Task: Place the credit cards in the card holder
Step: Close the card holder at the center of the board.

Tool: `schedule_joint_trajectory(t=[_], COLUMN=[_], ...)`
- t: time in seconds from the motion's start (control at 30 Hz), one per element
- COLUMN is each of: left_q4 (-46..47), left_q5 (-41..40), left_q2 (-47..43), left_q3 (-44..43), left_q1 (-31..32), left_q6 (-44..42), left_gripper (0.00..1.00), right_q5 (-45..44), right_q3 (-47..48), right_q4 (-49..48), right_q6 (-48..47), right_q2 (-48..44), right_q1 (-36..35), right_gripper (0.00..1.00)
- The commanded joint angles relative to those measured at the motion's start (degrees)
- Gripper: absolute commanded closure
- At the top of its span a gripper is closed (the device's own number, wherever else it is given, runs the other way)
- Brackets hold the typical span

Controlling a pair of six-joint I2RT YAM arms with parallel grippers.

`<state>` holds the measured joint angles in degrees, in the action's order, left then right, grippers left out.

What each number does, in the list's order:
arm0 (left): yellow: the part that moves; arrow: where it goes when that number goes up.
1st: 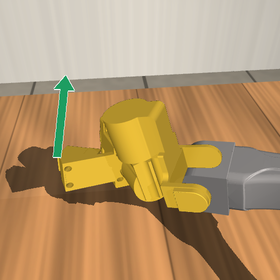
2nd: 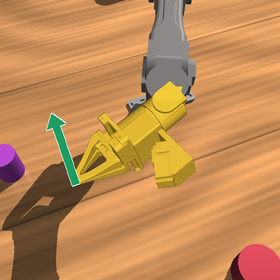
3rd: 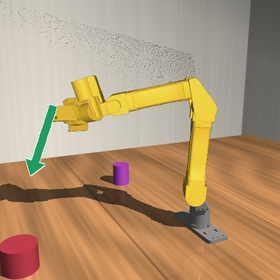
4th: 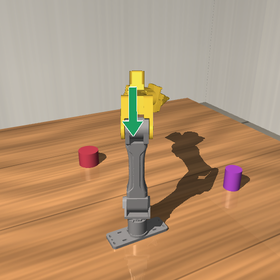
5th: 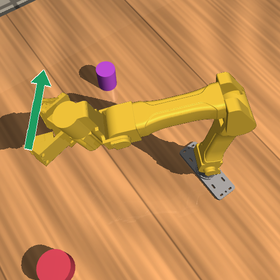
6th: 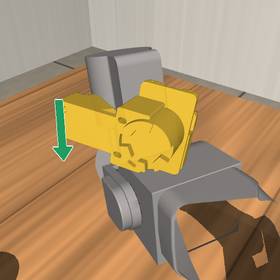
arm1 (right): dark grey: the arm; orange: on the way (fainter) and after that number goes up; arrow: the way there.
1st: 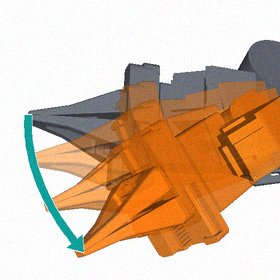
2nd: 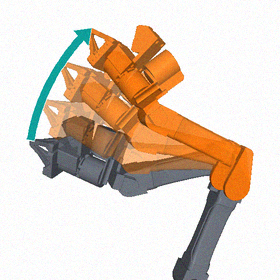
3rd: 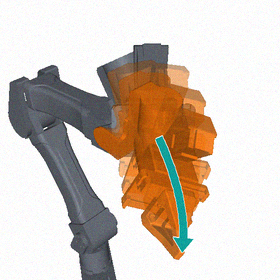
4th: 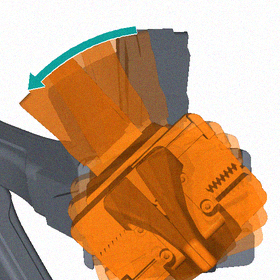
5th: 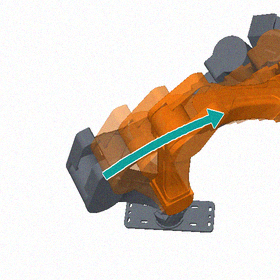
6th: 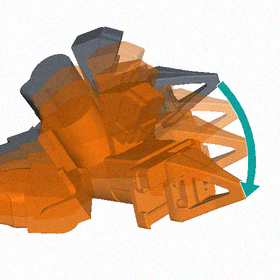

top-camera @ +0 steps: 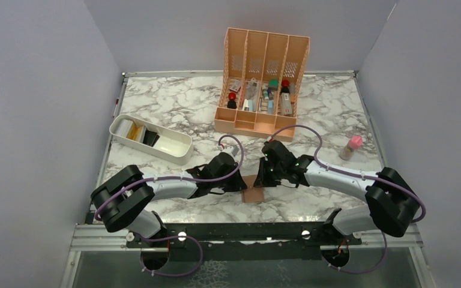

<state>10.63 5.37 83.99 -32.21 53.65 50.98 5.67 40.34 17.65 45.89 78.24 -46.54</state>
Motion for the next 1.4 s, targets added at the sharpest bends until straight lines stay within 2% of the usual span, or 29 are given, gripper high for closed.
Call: schedule_joint_trajectory(t=[0.0, 0.33, 1.0, 1.2, 1.3, 1.37], left_q4=[0.1, 0.5, 0.6, 0.6, 0.6, 0.1], left_q5=[1.2, 1.6, 2.3, 2.4, 2.4, 2.2], left_q2=[-0.6, -0.2, 0.9, 1.2, 1.1, 0.6], left_q3=[1.3, 1.2, 0.3, 0.0, 0.3, 0.1], left_q1=[0.1, 0.1, 0.1, 0.1, 0.1, 0.1], left_q6=[-1.1, -1.6, -2.4, -2.6, -2.5, -2.3], left_gripper=[0.93, 0.92, 0.92, 0.92, 0.92, 0.92], right_q5=[1.4, 3.6, 3.6, 2.7, 2.5, 2.3], right_q3=[1.7, -0.1, 0.9, 0.4, -0.3, -0.7], right_q4=[-1.8, -5.7, -6.1, -6.2, -6.4, -6.3], right_q6=[0.4, 2.8, 3.1, 3.4, 3.5, 3.3], right_q2=[1.5, 3.7, 6.5, 6.5, 6.0, 5.0], right_q1=[-0.5, -0.4, -0.5, -0.5, -0.5, -0.5], right_gripper=[0.85, 0.82, 0.74, 0.86, 0.97, 0.99])
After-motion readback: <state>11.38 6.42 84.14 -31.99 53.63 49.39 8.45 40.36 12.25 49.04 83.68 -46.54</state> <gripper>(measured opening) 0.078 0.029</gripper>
